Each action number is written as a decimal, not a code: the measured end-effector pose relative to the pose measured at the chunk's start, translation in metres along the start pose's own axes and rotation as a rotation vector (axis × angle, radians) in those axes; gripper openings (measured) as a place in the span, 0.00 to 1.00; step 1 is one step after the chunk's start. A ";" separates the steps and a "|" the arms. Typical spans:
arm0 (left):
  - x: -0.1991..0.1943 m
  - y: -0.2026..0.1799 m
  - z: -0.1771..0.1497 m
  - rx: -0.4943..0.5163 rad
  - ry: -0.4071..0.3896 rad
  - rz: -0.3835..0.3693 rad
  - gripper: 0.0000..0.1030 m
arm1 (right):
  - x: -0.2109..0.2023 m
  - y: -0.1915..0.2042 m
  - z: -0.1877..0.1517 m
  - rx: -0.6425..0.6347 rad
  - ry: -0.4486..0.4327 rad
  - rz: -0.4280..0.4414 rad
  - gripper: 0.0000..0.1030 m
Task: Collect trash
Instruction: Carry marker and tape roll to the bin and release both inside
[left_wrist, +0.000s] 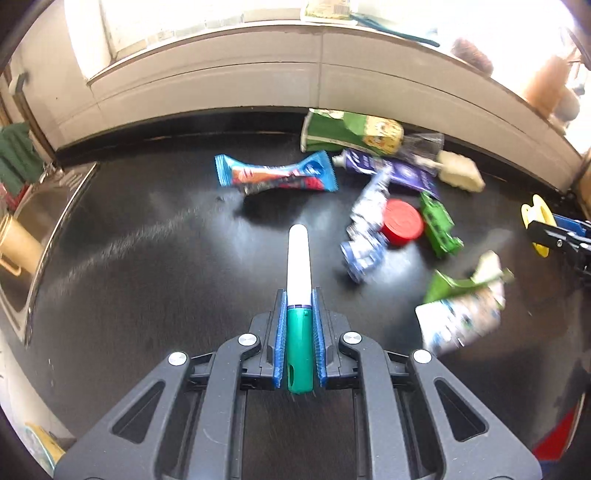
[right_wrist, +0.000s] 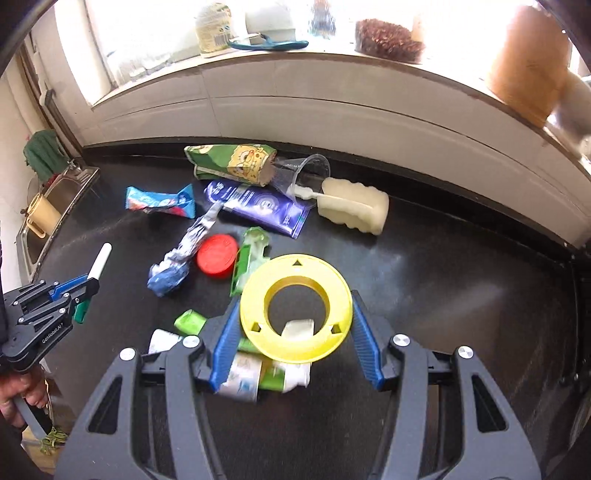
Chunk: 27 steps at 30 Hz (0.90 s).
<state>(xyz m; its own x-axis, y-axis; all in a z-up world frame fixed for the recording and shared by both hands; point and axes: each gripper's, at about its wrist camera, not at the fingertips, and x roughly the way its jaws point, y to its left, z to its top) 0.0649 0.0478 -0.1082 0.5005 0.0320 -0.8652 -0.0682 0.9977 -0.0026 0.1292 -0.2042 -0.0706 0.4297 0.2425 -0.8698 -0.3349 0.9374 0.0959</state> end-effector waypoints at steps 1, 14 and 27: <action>-0.005 -0.004 -0.006 0.005 0.001 -0.001 0.12 | -0.002 0.004 -0.004 -0.005 0.000 -0.003 0.53; -0.047 -0.008 -0.064 0.038 -0.032 -0.014 0.12 | -0.035 0.037 -0.060 -0.046 0.004 -0.009 0.53; -0.103 0.099 -0.135 -0.229 -0.097 0.173 0.12 | -0.005 0.203 -0.042 -0.371 0.024 0.238 0.53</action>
<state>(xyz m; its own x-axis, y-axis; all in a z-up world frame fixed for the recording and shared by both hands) -0.1095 0.1347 -0.0867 0.5440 0.2168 -0.8106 -0.3470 0.9377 0.0179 0.0238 -0.0259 -0.0672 0.2855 0.4310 -0.8560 -0.7024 0.7018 0.1191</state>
